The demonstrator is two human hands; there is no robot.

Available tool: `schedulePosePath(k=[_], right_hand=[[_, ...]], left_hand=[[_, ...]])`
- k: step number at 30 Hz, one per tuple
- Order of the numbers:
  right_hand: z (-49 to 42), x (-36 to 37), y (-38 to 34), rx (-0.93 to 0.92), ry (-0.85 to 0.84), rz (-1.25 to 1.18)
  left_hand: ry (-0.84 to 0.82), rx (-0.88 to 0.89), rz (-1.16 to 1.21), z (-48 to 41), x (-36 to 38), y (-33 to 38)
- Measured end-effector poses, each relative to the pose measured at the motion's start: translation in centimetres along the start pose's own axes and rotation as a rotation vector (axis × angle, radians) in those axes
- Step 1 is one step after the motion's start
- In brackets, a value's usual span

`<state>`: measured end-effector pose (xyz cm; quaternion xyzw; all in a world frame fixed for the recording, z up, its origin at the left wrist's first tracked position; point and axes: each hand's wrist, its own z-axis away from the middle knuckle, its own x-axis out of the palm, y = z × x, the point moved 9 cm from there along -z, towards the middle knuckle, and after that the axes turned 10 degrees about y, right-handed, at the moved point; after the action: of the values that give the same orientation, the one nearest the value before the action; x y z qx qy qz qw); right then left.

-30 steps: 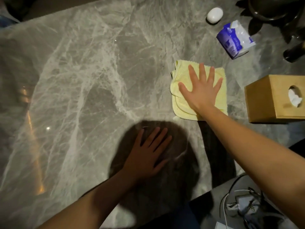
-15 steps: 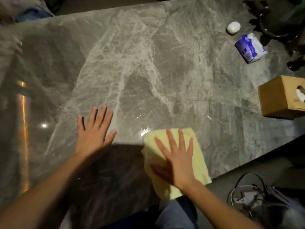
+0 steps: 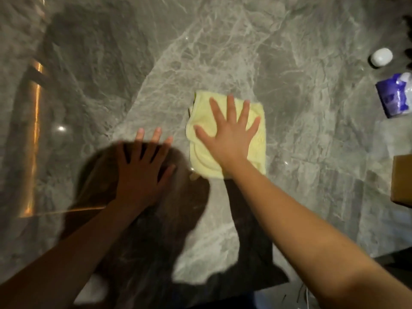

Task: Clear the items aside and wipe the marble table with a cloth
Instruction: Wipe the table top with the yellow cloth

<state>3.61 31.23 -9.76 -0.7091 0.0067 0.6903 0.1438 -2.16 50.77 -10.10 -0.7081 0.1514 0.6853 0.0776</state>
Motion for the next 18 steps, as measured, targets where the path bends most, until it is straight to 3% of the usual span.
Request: schedulePosePath(k=[10,14,18], right_hand=[[-17.5,-0.2,-0.3,0.073,0.035,-0.014],[-17.4,-0.4,-0.6,0.018,0.024,0.02],[-12.3,-0.2,-2.3,-0.179,-0.002,0.043]], left_hand=[[-0.061,-0.071,0.008,-0.3,-0.4,-0.4],[-0.057,-0.068,0.012,-0.2,-0.2,-0.5],[-0.04,-0.058,0.024,-0.2,-0.1,-0.4]])
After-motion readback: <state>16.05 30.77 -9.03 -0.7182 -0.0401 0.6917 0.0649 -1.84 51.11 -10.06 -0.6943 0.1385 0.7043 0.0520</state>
